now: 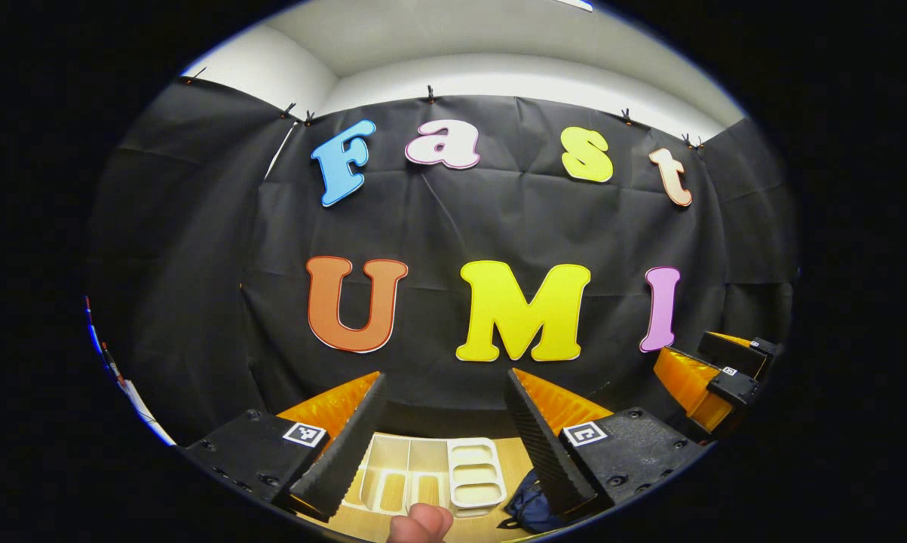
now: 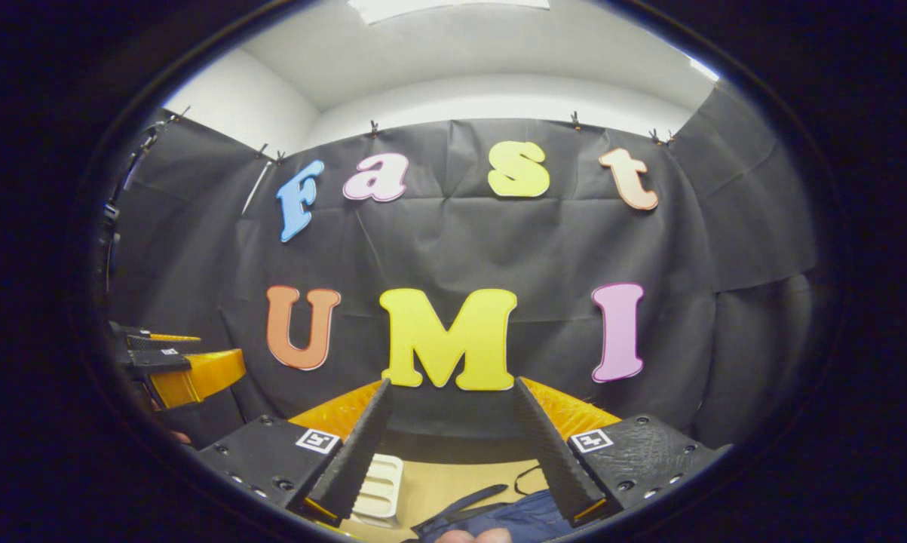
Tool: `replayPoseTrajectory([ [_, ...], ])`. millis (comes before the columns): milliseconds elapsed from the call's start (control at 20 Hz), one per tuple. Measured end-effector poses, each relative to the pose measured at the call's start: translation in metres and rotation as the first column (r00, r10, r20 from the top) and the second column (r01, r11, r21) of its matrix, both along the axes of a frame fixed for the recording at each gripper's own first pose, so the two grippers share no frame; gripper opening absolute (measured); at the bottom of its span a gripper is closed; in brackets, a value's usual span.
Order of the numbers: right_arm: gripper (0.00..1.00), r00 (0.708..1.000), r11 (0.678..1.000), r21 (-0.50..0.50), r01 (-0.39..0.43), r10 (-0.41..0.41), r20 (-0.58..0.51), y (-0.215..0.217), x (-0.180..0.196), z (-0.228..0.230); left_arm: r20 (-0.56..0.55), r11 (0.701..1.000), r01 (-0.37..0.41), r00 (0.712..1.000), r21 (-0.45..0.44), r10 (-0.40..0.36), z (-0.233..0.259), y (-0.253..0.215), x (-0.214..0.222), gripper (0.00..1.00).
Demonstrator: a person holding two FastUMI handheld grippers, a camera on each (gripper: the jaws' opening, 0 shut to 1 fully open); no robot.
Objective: Open the schoolbag, grab two books from the bookshelf and put them into the schoolbag.
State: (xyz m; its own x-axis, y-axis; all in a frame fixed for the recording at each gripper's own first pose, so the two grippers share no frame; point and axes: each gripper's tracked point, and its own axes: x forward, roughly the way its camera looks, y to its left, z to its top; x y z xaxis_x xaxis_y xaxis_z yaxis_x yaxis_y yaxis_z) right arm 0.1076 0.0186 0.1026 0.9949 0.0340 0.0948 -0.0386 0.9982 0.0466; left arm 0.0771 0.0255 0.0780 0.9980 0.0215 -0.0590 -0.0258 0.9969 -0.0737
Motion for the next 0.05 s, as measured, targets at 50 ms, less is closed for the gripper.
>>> replayPoseTrajectory([
  [50,0.94,1.0,1.0,-0.007,0.007,-0.007,-0.004,-0.001,-0.0014,-0.0042,-0.007,1.0,0.004,1.0,0.023,-0.004,-0.0037,-0.0009,0.0,0.98],
])
